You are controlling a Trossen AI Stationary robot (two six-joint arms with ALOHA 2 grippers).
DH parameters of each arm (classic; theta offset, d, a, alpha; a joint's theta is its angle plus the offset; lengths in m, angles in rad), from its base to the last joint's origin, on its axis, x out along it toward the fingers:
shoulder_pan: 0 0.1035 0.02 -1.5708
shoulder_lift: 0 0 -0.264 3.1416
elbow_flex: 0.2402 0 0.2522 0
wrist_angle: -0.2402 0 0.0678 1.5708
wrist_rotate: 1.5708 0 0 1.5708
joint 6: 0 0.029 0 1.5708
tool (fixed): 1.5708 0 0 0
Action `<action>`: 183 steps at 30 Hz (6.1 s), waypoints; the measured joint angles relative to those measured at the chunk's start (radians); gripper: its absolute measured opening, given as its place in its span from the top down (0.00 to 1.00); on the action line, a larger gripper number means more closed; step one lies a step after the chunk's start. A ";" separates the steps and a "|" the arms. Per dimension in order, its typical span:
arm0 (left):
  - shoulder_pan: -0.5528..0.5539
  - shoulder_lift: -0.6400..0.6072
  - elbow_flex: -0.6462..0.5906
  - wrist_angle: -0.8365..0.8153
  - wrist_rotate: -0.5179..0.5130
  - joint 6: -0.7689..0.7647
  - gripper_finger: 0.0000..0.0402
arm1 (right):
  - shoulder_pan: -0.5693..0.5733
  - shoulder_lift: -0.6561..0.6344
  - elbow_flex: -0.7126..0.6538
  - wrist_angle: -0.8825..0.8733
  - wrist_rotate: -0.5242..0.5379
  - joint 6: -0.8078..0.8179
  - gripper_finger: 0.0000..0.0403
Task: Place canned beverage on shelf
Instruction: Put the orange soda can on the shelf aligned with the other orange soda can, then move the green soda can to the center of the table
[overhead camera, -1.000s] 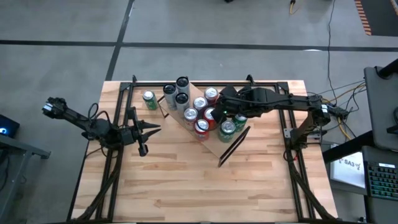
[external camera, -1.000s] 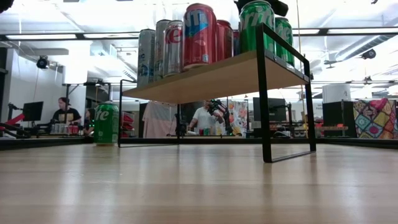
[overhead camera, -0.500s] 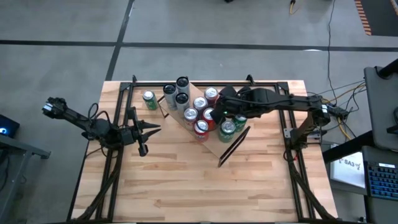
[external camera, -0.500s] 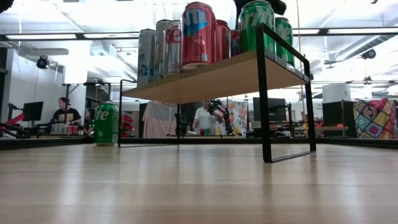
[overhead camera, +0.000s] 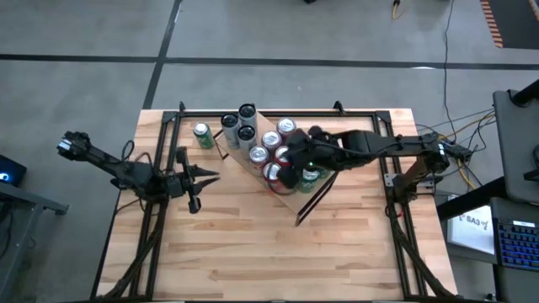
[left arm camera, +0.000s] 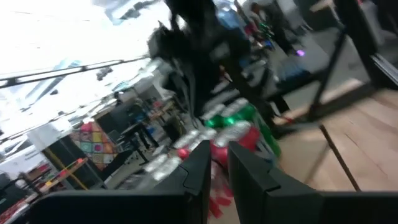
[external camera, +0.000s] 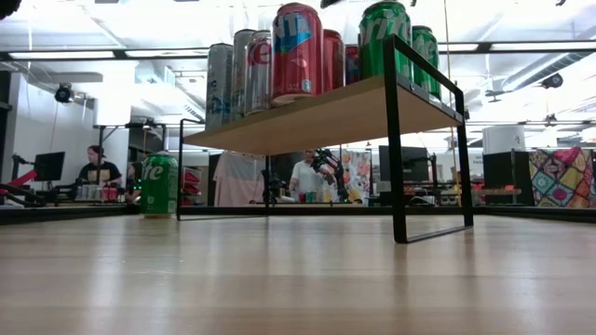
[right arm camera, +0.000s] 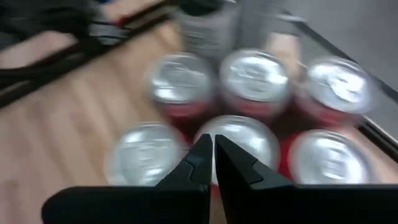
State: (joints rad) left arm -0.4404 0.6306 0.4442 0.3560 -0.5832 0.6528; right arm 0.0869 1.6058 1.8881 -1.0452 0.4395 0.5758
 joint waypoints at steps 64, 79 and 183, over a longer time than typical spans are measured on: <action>0.042 0.344 0.125 -0.059 0.144 0.049 0.91 | 0.136 0.144 0.001 0.132 0.002 -0.184 0.98; 0.041 0.343 0.127 -0.061 0.144 0.045 0.91 | 0.128 0.144 0.001 0.130 0.009 -0.184 0.98; 1.314 0.655 0.615 -1.302 0.463 -0.801 0.18 | 0.178 -0.211 -0.096 -0.049 -0.099 -0.637 0.98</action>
State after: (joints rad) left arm 0.8738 1.2858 1.0588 -0.9461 -0.1205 -0.1482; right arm 0.2649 1.3945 1.7924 -1.0946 0.3407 -0.0613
